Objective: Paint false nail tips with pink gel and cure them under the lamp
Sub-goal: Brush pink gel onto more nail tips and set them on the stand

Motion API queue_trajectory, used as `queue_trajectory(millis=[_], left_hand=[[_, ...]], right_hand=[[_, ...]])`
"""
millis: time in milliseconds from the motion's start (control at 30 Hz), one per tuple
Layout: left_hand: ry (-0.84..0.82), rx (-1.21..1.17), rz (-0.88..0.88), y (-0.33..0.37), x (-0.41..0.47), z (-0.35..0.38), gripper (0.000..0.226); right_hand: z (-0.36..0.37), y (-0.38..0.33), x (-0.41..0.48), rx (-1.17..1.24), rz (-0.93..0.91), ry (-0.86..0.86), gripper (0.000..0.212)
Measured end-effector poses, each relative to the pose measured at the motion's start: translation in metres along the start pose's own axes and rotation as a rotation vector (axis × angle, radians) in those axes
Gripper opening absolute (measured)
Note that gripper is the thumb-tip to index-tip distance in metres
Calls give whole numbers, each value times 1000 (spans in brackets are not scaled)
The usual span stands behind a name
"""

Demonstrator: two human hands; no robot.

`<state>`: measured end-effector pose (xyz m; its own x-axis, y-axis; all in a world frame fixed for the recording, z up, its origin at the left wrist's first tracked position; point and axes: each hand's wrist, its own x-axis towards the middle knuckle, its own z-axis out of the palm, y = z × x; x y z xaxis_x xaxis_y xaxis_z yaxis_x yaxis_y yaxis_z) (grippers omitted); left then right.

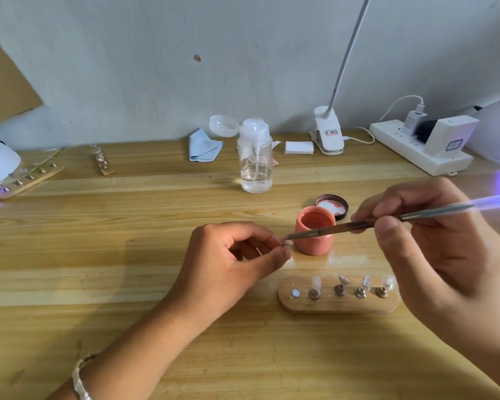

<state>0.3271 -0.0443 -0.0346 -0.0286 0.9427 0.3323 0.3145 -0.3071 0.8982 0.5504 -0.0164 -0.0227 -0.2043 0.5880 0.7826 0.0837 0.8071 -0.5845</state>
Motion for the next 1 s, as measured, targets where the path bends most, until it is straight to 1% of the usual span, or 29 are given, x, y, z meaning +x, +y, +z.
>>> queue_trajectory(millis=[67,267,500,667,767,1000], left_hand=[[1,-2,-9,0,0,0,10],[-7,9,-2,1,0,0,9],[5,-5,-11,0,0,0,10],[-7,-8,-6,1,0,-1,7],[-13,-6,13,2,0,-1,7],[6,-51,45,2,0,-1,8]], right_hand=[[0,1,0,-5,-4,-10,8],[-5,-1,1,-37,18,50,14],[0,0,1,-9,-25,-16,10],[-4,-1,1,-41,10,49,11],[-4,-3,1,-7,21,69,13],[1,-4,1,16,0,29,13]])
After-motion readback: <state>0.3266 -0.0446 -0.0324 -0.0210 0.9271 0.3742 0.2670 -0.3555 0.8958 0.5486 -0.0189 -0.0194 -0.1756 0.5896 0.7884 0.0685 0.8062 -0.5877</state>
